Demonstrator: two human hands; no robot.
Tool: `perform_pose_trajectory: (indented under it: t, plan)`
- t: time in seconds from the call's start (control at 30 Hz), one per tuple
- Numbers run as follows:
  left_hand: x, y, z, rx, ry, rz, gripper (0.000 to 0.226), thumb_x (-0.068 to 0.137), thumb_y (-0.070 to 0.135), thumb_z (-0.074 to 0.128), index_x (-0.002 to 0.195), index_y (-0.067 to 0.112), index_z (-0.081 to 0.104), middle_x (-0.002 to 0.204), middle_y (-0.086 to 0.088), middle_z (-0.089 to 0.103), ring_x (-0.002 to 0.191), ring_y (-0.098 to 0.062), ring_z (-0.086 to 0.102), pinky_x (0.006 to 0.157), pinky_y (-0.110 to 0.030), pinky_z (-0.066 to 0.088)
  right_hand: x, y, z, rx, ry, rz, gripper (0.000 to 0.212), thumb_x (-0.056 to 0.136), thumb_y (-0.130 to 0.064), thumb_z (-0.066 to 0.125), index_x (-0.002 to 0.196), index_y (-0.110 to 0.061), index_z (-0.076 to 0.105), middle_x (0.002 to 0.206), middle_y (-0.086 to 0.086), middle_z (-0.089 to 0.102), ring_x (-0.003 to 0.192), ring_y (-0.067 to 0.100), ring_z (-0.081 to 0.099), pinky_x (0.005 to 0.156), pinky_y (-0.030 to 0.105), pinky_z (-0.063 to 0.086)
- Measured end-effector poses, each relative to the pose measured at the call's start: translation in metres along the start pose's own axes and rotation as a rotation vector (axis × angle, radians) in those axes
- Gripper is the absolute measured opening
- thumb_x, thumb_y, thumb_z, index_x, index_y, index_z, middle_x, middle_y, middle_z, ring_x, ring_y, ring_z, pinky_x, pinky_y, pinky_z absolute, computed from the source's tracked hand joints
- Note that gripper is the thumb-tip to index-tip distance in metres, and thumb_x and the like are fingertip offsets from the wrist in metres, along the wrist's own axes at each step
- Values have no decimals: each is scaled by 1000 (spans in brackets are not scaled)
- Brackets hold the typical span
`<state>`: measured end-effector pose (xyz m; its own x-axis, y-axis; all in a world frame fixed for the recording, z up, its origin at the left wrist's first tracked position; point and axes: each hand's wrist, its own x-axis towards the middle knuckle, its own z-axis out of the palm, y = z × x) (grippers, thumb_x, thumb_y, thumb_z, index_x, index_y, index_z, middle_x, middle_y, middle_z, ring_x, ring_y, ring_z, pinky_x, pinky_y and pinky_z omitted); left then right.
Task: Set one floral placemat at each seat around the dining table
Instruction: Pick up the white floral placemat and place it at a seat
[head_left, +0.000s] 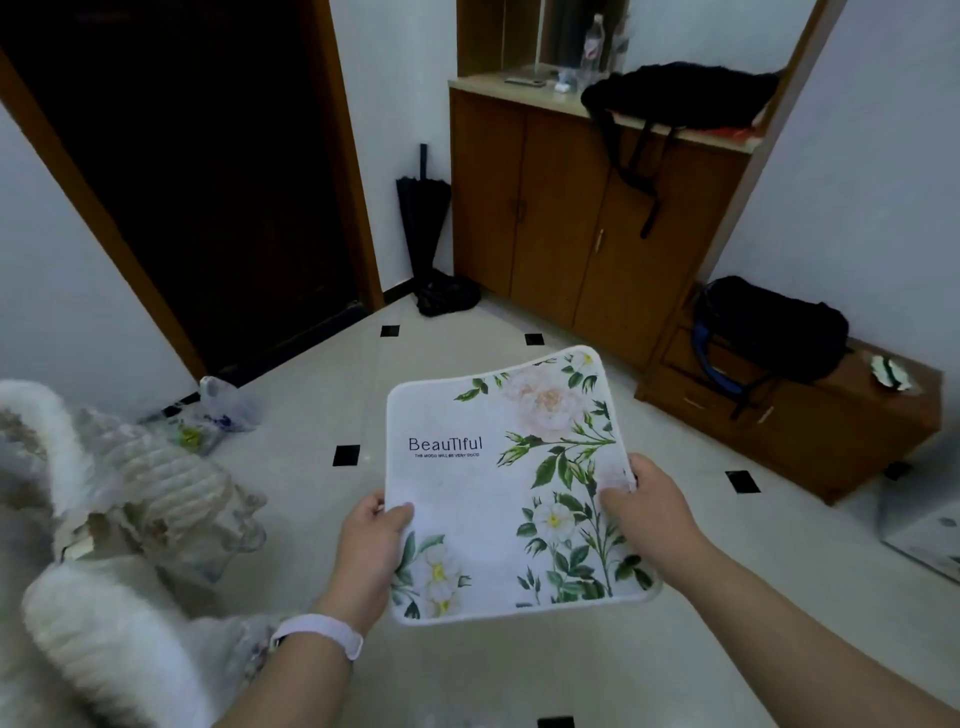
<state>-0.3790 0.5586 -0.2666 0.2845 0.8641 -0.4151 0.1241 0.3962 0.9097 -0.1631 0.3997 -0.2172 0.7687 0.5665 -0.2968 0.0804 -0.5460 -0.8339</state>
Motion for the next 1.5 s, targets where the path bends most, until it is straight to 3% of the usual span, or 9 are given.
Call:
perform_pose_trajectory:
  t: [0.1, 0.33, 0.5, 0.8, 0.93, 1.1, 1.2, 1.43, 1.5]
  plan:
    - [38, 29, 2, -8, -1, 31, 14, 87, 1, 58, 94, 9, 65, 85, -13, 75, 68, -23, 73, 60, -32, 56, 29, -33, 10, 6, 27, -43, 21, 86, -9, 53, 94, -28, 59, 89, -5, 70, 77, 17, 69, 67, 35, 58]
    - [110, 71, -11, -23, 35, 75, 13, 82, 8, 62, 95, 11, 65, 91, -17, 74, 78, -34, 72, 75, -50, 58, 99, -85, 47, 23, 5, -72, 24, 85, -9, 52, 101, -25, 59, 90, -1, 71, 76, 20, 71, 69, 40, 60]
    - [161, 88, -30, -41, 123, 64, 12, 88, 3, 59, 94, 10, 66, 89, -14, 74, 78, -32, 71, 67, -38, 56, 149, -112, 91, -13, -84, -121, 22, 86, -10, 53, 101, -24, 58, 91, -1, 70, 77, 20, 70, 65, 34, 58]
    - [286, 129, -65, -70, 286, 39, 15, 86, 8, 61, 98, 13, 67, 95, -14, 74, 88, -35, 71, 84, -54, 56, 284, -185, 194, -4, -255, -155, 19, 84, -7, 53, 93, -23, 61, 89, 6, 71, 78, 27, 70, 70, 46, 60]
    - [330, 162, -86, -50, 398, 25, 16, 87, 7, 60, 96, 17, 68, 92, -9, 76, 86, -32, 72, 83, -52, 56, 337, -234, 241, -5, -355, -169, 17, 84, -7, 53, 91, -19, 62, 89, 13, 71, 80, 35, 70, 68, 50, 59]
    - [367, 199, -122, -98, 529, 58, 15, 84, 11, 62, 98, 12, 65, 93, -14, 75, 85, -36, 72, 83, -56, 56, 384, -299, 303, -1, -484, -243, 18, 86, -6, 55, 97, -18, 62, 90, 5, 70, 80, 24, 69, 66, 35, 58]
    - [375, 215, -148, -157, 593, 81, 13, 89, 4, 58, 99, 10, 63, 94, -16, 74, 85, -37, 71, 81, -51, 56, 392, -327, 340, 4, -570, -265, 20, 86, -5, 55, 93, -22, 61, 89, 4, 70, 80, 23, 69, 67, 34, 58]
    - [408, 227, -220, -195, 752, 83, 14, 90, 1, 58, 102, 7, 63, 92, -13, 74, 78, -28, 71, 63, -33, 56, 403, -385, 438, -55, -699, -323, 21, 86, -6, 53, 94, -24, 61, 89, 3, 71, 80, 26, 70, 72, 45, 60]
    - [424, 226, -247, -190, 775, 70, 15, 90, 3, 58, 100, 12, 65, 93, -12, 75, 81, -29, 72, 68, -38, 58, 403, -399, 472, -83, -729, -337, 18, 86, -7, 53, 91, -22, 61, 87, 7, 71, 79, 30, 70, 70, 50, 60]
